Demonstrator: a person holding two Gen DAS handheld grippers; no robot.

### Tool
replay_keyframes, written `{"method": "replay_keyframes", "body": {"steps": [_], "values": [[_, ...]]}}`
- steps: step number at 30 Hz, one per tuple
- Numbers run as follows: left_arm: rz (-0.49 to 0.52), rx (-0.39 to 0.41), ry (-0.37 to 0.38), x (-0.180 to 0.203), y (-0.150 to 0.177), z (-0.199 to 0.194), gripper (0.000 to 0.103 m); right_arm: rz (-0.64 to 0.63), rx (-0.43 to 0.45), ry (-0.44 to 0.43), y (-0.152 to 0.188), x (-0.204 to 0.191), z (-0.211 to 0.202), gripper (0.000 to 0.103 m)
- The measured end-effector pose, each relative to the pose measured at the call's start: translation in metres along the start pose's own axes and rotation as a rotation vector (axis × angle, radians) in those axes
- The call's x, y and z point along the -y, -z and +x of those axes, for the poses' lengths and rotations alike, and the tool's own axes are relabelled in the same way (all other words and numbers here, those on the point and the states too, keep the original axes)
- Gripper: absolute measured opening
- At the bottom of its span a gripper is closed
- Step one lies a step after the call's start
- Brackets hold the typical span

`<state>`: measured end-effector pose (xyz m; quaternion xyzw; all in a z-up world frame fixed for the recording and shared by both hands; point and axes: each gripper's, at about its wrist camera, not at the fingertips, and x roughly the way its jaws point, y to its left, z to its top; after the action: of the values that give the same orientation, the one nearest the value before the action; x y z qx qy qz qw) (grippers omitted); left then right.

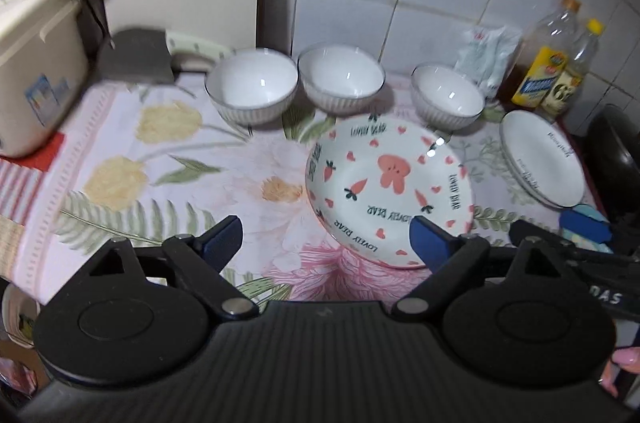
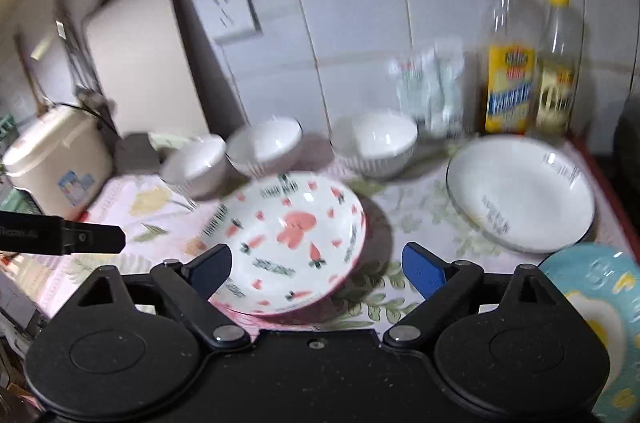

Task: Organize plates and bowls
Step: 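Move both grippers to the rim of the pink Lovely Bear plate and close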

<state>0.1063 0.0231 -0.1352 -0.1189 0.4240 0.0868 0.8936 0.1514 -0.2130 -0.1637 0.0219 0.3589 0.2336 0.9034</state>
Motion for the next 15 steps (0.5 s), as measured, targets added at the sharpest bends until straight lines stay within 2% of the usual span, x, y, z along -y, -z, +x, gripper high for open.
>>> {"method": "replay_keyframes", "body": {"steps": [7, 11, 15], "values": [[-0.020, -0.068, 0.016, -0.006, -0.002, 0.067, 0.088, 0.067, -0.095, 0.009, 0.021, 0.026, 0.076, 0.088], [-0.053, -0.076, 0.001, -0.010, 0.001, 0.091, 0.084, 0.023, -0.131, -0.015, 0.032, 0.021, 0.093, 0.087], [-0.074, -0.097, 0.027, -0.010, 0.001, 0.103, 0.077, 0.070, -0.144, -0.019, 0.035, 0.022, 0.102, 0.083]]}}
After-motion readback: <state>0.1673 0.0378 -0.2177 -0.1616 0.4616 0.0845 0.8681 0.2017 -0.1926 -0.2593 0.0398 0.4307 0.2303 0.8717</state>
